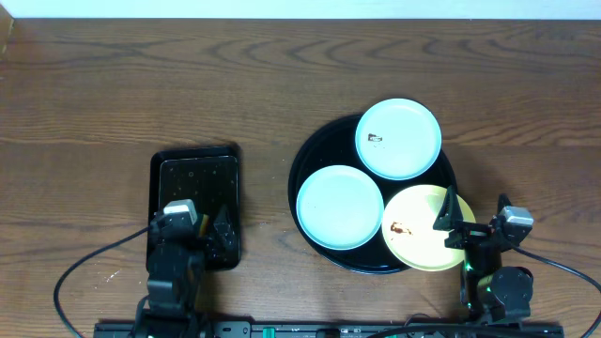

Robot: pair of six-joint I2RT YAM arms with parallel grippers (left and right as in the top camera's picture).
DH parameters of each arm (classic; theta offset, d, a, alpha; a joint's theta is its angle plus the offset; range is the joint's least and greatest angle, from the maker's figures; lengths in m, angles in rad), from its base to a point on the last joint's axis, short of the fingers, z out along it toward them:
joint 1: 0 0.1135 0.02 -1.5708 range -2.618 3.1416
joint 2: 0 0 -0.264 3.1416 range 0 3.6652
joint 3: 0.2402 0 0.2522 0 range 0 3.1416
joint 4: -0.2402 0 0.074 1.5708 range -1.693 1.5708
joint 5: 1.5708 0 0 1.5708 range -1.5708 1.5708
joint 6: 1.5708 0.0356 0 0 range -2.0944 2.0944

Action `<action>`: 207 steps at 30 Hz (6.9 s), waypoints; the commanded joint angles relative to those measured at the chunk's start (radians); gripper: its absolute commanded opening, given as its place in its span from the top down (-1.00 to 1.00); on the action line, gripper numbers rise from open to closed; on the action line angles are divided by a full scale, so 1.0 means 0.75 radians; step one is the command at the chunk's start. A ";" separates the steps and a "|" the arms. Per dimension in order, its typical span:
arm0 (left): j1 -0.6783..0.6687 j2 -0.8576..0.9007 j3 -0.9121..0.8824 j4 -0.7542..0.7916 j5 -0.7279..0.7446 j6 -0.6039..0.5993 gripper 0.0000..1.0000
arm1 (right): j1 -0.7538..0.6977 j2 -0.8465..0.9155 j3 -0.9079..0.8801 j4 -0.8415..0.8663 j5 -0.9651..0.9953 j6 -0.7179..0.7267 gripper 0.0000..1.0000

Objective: Clean dirty plates on tray and stack at the side

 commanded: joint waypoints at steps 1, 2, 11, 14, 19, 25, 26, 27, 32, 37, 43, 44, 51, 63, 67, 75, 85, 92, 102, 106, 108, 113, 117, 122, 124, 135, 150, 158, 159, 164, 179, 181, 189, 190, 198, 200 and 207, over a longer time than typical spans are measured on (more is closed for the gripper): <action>0.008 0.151 0.162 -0.052 0.036 -0.043 -0.96 | -0.009 -0.005 -0.006 0.000 -0.001 -0.012 -0.99; 0.008 0.222 0.220 -0.083 0.052 -0.043 -0.96 | -0.009 -0.005 -0.006 0.000 -0.001 -0.012 -0.98; 0.008 0.771 0.715 -0.469 0.159 -0.043 -0.96 | -0.009 -0.005 -0.006 0.000 0.000 -0.012 -0.98; 0.008 0.950 0.876 -0.676 0.178 -0.044 -0.96 | -0.009 -0.005 -0.006 0.000 -0.001 -0.012 -0.99; 0.008 1.221 1.036 -0.969 0.230 -0.048 -0.96 | -0.009 -0.005 -0.006 0.000 0.000 -0.012 -0.99; 0.010 1.364 1.038 -0.965 0.255 -0.069 -0.96 | -0.009 -0.005 -0.006 0.000 -0.001 -0.012 -0.98; 0.018 1.379 1.038 -0.963 0.251 -0.096 -0.96 | -0.010 -0.005 -0.006 0.000 -0.001 -0.012 -0.99; 0.030 1.389 1.038 -0.962 0.236 -0.113 -0.95 | -0.009 -0.005 -0.006 0.000 -0.001 -0.012 -0.99; 0.166 1.402 1.037 -0.930 0.090 -0.163 -0.96 | -0.009 -0.005 -0.006 0.000 -0.001 -0.012 -0.99; 0.337 1.410 1.030 -0.871 0.121 -0.065 -0.96 | -0.009 -0.005 -0.006 0.000 -0.001 -0.012 -0.99; 0.413 1.461 1.023 -0.853 0.217 0.111 -0.96 | -0.009 -0.005 -0.006 0.000 -0.001 -0.012 -0.99; 0.413 1.475 1.019 -0.840 0.217 0.111 -0.96 | -0.009 -0.005 -0.006 0.000 -0.001 -0.012 -0.98; 0.412 1.650 0.998 -0.750 0.223 0.110 -0.96 | -0.009 -0.005 -0.006 0.000 -0.001 -0.012 -0.98; 0.412 1.905 0.996 -0.665 0.267 0.105 -0.96 | -0.009 -0.005 -0.006 0.000 -0.001 -0.012 -0.99; 0.412 1.904 0.996 -0.645 0.268 0.092 -0.96 | -0.010 -0.005 -0.006 0.000 -0.001 -0.012 -0.99; 0.412 1.905 0.996 -0.644 0.437 0.076 -0.46 | -0.009 -0.005 -0.006 0.000 -0.001 -0.012 -0.98; 0.412 1.905 0.996 -0.687 0.435 0.107 -0.88 | -0.009 -0.005 -0.006 0.000 -0.001 -0.012 -0.98; 0.412 1.905 0.997 -0.624 0.396 0.174 -0.85 | -0.009 -0.005 -0.006 0.000 -0.001 -0.012 -0.99; 0.412 1.901 1.023 -0.548 0.406 0.189 -0.63 | -0.009 -0.005 -0.006 0.000 -0.001 -0.012 -0.98; 0.412 1.861 1.074 -0.607 0.400 0.189 -0.51 | -0.009 -0.005 -0.006 0.000 -0.001 -0.012 -0.99; 0.412 1.814 1.101 -0.647 0.400 0.190 -0.55 | -0.009 -0.005 -0.006 0.000 -0.001 -0.012 -0.99; 0.412 1.642 1.113 -0.775 0.332 0.190 -0.57 | -0.009 -0.005 -0.006 0.000 0.000 -0.012 -0.98; 0.410 1.547 1.092 -0.872 0.330 0.178 -0.18 | -0.009 -0.005 -0.006 0.000 -0.001 -0.012 -0.98; 0.410 1.542 1.012 -0.925 0.324 0.128 -0.15 | -0.009 -0.005 -0.006 0.000 -0.001 -0.012 -0.99; 0.410 1.542 0.955 -0.915 0.326 0.107 -0.19 | -0.009 -0.005 -0.006 0.000 -0.001 -0.012 -0.99; 0.376 1.543 0.730 -0.763 0.366 0.057 0.39 | -0.009 -0.005 -0.006 0.000 -0.001 -0.012 -0.99; 0.376 1.688 0.730 -0.514 0.276 -0.065 0.19 | -0.009 -0.005 -0.006 0.000 -0.001 -0.012 -0.98; 0.376 1.829 0.730 -0.312 0.296 -0.139 0.17 | -0.009 -0.005 -0.006 0.000 -0.001 -0.012 -0.98; 0.376 1.829 0.732 -0.296 0.297 -0.150 0.14 | -0.009 -0.005 -0.006 0.000 -0.001 -0.012 -0.98; 0.376 1.828 0.781 -0.256 0.317 -0.171 -0.18 | -0.009 -0.005 -0.006 0.000 -0.001 -0.012 -0.99; 0.411 1.824 0.848 -0.252 0.365 -0.253 -0.37 | -0.009 -0.005 -0.006 0.000 -0.001 -0.012 -0.98; 0.421 1.824 0.848 -0.248 0.321 -0.288 -0.36 | -0.009 -0.005 -0.006 0.000 0.000 -0.012 -0.98; 0.466 1.822 0.869 -0.211 0.244 -0.387 -0.44 | -0.009 -0.005 -0.006 0.000 -0.001 -0.012 -0.98; 0.471 1.821 0.870 -0.199 0.243 -0.400 -0.45 | -0.009 -0.005 -0.006 0.000 -0.001 -0.012 -0.99; 0.454 1.821 0.870 -0.238 0.266 -0.471 -0.42 | -0.010 -0.005 -0.006 0.000 -0.001 -0.012 -0.99; 0.437 1.821 0.870 -0.263 0.281 -0.470 -0.42 | -0.009 -0.005 -0.006 0.000 0.000 -0.012 -0.99; 0.359 1.821 0.870 -0.288 0.336 -0.517 0.02 | -0.009 -0.005 -0.006 0.000 -0.001 -0.012 -0.98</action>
